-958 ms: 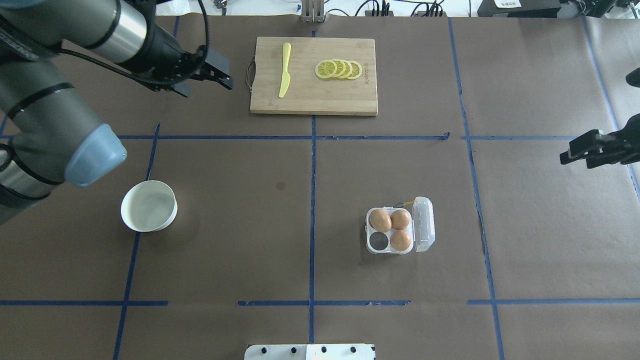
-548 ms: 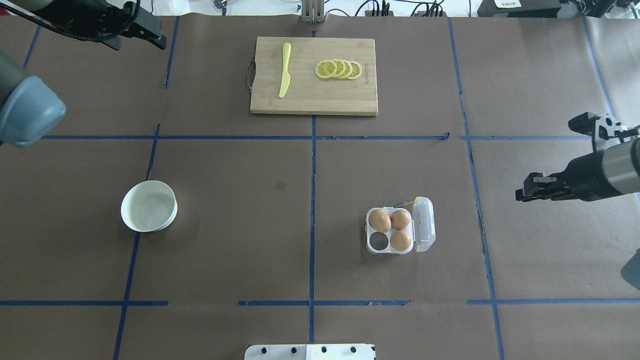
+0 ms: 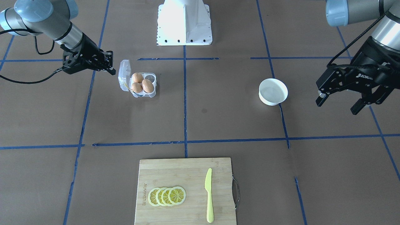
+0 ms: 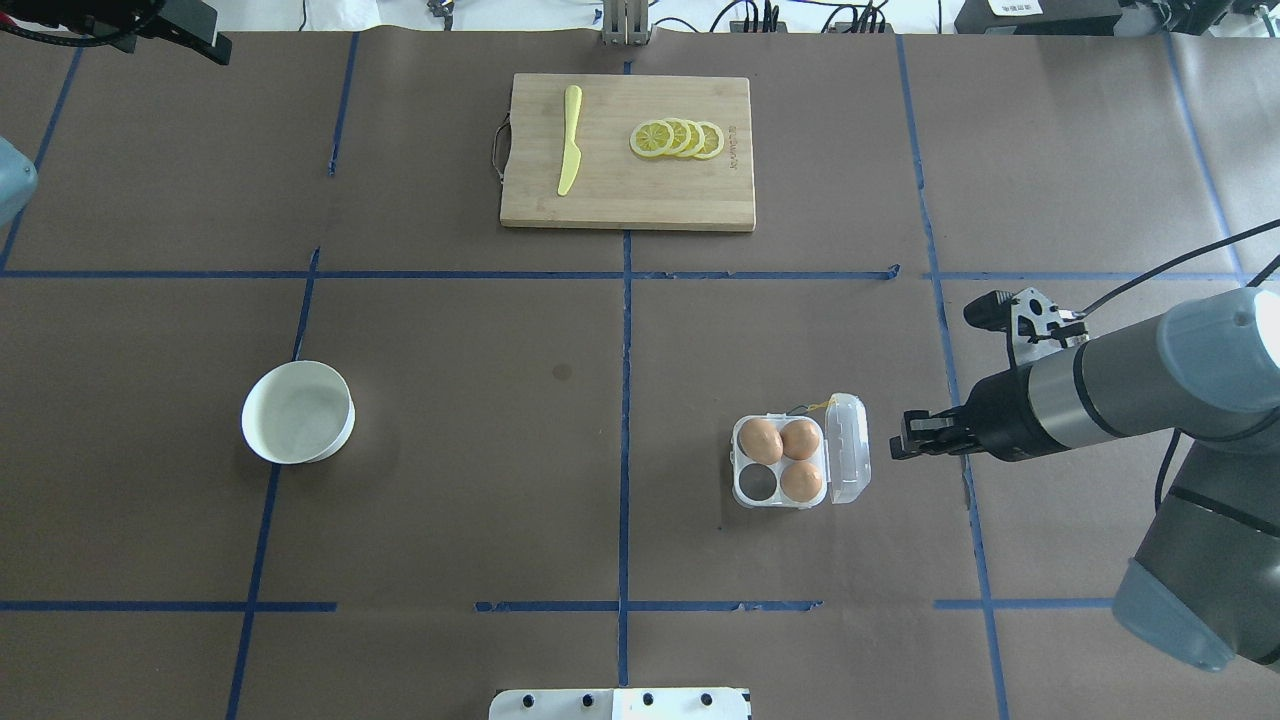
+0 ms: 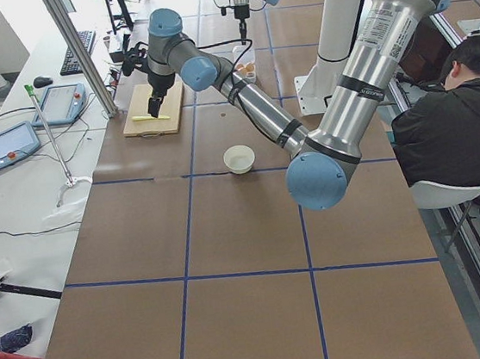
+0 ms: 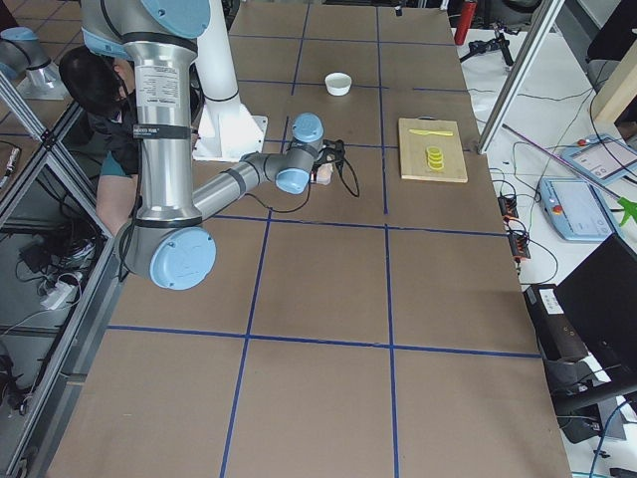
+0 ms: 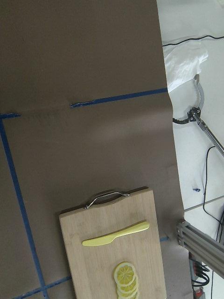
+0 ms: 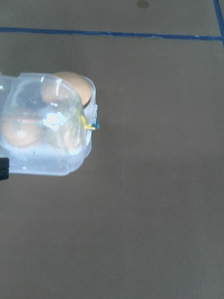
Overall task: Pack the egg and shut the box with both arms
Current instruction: 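Push the carton lid closed with the right gripper while the left arm retracts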
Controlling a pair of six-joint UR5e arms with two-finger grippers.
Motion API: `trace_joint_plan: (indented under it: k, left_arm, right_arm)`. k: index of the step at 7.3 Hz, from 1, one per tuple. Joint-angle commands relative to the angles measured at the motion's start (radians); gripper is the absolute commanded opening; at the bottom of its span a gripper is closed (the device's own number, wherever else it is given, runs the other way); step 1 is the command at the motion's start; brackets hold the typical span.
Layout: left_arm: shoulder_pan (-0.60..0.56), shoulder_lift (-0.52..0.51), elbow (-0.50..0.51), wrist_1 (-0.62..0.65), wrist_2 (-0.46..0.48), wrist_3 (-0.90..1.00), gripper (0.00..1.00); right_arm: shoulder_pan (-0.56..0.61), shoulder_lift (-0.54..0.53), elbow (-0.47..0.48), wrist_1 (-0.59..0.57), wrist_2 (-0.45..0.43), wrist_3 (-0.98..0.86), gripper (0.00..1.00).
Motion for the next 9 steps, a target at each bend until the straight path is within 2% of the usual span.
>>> trace_joint_plan:
  k: [1,4,5,6,7,9]
  left_arm:
    - [-0.005,0.034,0.006,-0.002,0.000,0.088,1.00]
    - [-0.005,0.074,0.003,-0.011,0.002,0.096,1.00]
    - [-0.006,0.115,0.000,-0.011,0.003,0.097,1.00]
    - [-0.028,0.162,0.003,-0.011,0.002,0.099,1.00]
    - [-0.041,0.202,0.006,-0.013,0.002,0.128,1.00]
    - [-0.174,0.290,0.061,-0.011,-0.005,0.447,1.00]
  right_arm:
    - [-0.034,0.124,-0.021,-0.041,-0.017,0.036,0.00]
    - [-0.040,0.348,-0.081,-0.126,-0.019,0.074,0.00]
    - [-0.042,0.425,-0.107,-0.149,-0.020,0.118,0.09]
    - [-0.040,0.476,-0.114,-0.167,-0.052,0.184,0.66]
    - [-0.040,0.482,-0.108,-0.169,-0.100,0.204,1.00]
    - [0.039,0.479,-0.093,-0.207,-0.090,0.202,1.00]
